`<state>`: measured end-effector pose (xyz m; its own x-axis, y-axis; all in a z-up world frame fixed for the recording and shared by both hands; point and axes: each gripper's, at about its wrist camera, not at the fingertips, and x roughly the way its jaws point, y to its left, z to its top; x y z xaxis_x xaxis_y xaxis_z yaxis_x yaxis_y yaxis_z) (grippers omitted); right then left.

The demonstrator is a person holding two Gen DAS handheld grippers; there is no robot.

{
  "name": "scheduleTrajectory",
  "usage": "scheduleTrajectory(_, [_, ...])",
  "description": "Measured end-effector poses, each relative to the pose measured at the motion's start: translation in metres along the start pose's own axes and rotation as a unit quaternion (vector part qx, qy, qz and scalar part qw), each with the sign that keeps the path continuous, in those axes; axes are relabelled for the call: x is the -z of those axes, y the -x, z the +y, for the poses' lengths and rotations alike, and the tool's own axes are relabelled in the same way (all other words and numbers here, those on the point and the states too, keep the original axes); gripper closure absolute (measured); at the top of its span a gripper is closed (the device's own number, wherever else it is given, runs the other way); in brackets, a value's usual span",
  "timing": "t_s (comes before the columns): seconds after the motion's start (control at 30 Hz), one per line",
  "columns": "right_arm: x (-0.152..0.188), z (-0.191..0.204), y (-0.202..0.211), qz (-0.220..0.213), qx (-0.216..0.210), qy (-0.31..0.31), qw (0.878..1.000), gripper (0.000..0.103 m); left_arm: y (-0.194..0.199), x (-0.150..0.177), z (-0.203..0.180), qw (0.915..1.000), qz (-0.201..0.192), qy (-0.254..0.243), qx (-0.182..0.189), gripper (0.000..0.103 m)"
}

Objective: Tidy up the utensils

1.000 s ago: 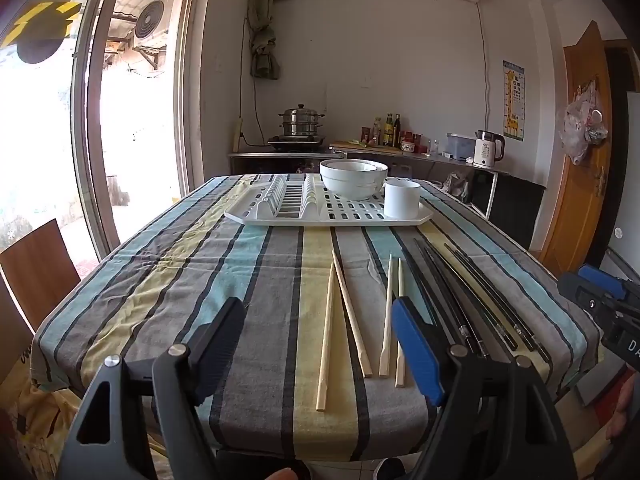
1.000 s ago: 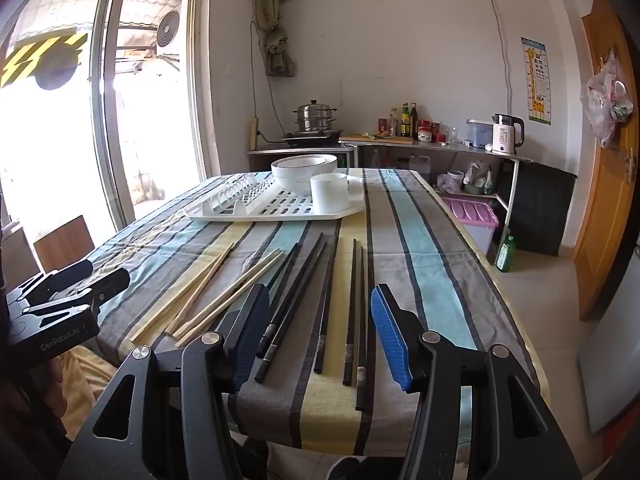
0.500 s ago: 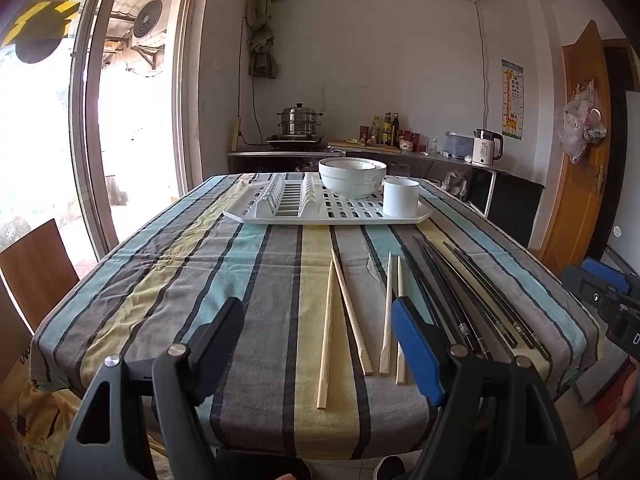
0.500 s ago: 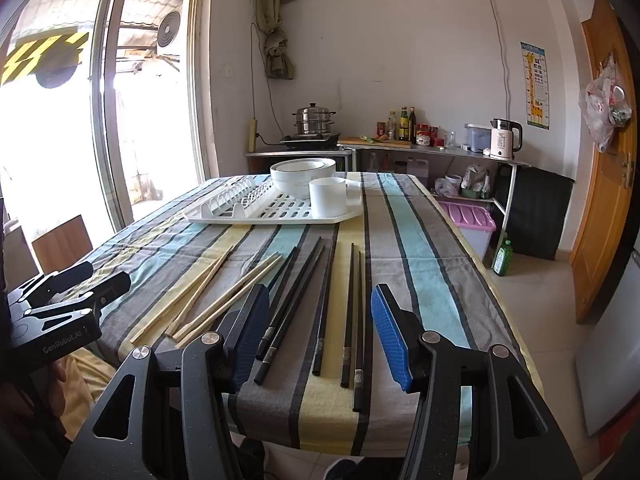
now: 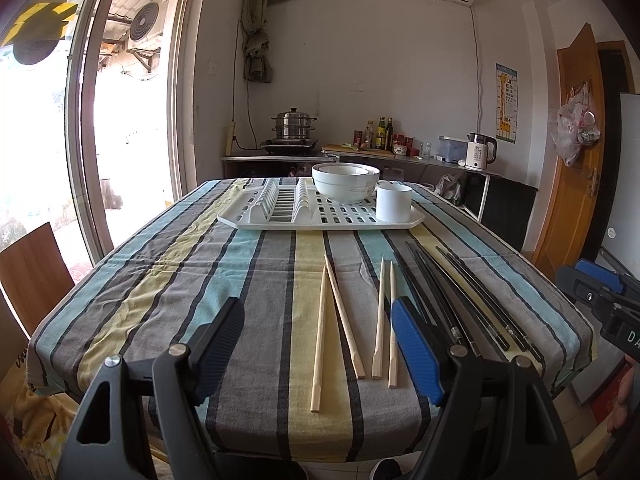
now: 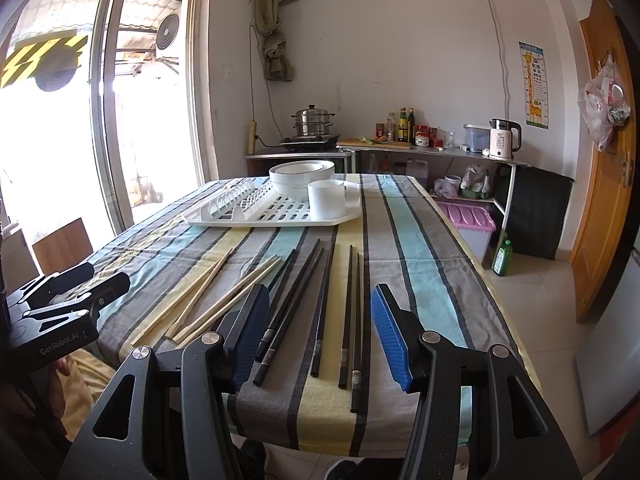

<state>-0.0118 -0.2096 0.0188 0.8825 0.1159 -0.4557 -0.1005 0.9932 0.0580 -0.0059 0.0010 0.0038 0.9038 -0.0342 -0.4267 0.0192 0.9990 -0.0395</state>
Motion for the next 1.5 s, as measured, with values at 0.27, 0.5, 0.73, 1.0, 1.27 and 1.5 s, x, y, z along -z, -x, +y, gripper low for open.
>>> scheduleTrajectory(0.27, [-0.0004,-0.0001,0.0002,-0.001,0.000,0.000,1.000,0.049,0.0002,-0.0015,-0.0015,1.0000,0.000,-0.002,0.000,0.025])
scheduleTrajectory(0.5, [-0.0006,-0.0002,0.0008,0.000,0.000,0.000,1.000,0.049,0.0005,-0.0006,-0.0025,1.0000,0.000,-0.002,-0.003,0.025])
scheduleTrajectory(0.73, [-0.0006,-0.0004,0.0005,0.000,-0.001,0.000,1.000,0.049,0.0009,-0.0007,-0.0021,1.0000,-0.002,-0.005,-0.004,0.025])
scheduleTrajectory(1.0, [-0.0017,0.0002,0.0004,-0.001,0.000,-0.002,1.000,0.049,0.0027,-0.0013,-0.0026,1.0000,-0.005,-0.008,-0.002,0.027])
scheduleTrajectory(1.27, [-0.0019,0.0005,0.0000,-0.001,0.000,-0.003,1.000,0.049,0.0028,-0.0018,-0.0047,1.0000,-0.004,-0.008,-0.001,0.028])
scheduleTrajectory(1.5, [-0.0016,0.0001,-0.0004,-0.001,-0.001,-0.004,1.000,0.049,0.0044,-0.0014,-0.0047,1.0000,-0.004,-0.007,-0.004,0.029])
